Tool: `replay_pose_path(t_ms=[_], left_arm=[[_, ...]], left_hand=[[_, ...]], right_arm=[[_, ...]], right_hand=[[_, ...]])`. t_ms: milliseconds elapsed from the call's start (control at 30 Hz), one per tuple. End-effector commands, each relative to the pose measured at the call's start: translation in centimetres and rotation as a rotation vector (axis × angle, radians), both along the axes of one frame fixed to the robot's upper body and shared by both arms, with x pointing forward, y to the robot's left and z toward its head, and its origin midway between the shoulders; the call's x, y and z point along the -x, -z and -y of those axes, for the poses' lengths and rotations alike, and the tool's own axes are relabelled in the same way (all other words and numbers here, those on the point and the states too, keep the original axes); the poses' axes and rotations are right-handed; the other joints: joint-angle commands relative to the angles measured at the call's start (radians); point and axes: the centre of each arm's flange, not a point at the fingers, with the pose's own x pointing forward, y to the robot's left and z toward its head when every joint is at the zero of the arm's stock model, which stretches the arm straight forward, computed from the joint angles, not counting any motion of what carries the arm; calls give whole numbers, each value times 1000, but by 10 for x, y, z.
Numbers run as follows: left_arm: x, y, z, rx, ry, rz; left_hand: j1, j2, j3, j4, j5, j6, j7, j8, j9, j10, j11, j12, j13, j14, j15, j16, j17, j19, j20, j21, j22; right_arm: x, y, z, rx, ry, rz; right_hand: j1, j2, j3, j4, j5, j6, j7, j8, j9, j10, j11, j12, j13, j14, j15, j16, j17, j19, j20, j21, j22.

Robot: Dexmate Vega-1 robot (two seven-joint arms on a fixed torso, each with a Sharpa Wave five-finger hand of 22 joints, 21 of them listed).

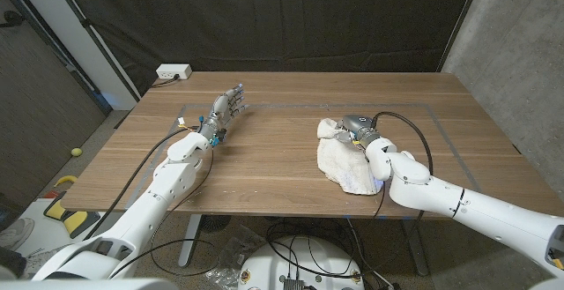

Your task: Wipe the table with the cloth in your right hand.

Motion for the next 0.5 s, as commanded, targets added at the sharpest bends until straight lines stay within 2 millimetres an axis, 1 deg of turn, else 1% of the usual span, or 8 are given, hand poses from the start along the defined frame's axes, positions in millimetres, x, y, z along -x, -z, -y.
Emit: replay_pose_path(t_ms=[33,133,333,500], left_arm=[[1,1,0,5,-1,2],[2,1,-1,8,-1,5],[4,1,-2,10,-3,12],[5,2,-4,15,-5,12]], left_hand=[[2,-9,-3,0,11,-3,0,4,3,0,-1,5,1,-7,-4,7,4,-5,2,-3,2],[1,-9,-4,0,11,-3,1,4,3,0,-1,5,1,-7,-6,7,4,-5,2,-3,2],[0,-9,-4,1,11,-3,1,4,3,0,-2,6,1,-7,-6,7,4,-5,2,-3,2],[0,-9,-5,1,11,-6,1,3,3,1,-1,6,1,-6,-7,8,4,-5,2,-3,2]], right_arm=[[12,-12,-3,-188,-85,349],[12,-16,-6,-224,-93,422],[8,-29,-12,-252,-135,489],[7,-38,-19,-293,-161,579]], right_hand=[[27,2,-5,-2,0,50,-8,7,17,19,-1,11,13,18,-16,16,19,6,-116,22,7],[32,2,-6,-2,1,58,-4,8,18,21,1,11,17,16,-16,18,25,4,-119,30,10],[41,0,-7,-4,2,64,0,8,18,22,7,11,23,9,-15,17,32,0,-123,43,14],[43,4,-10,2,3,75,1,8,18,27,9,12,30,4,-15,16,41,-11,-128,57,18]])
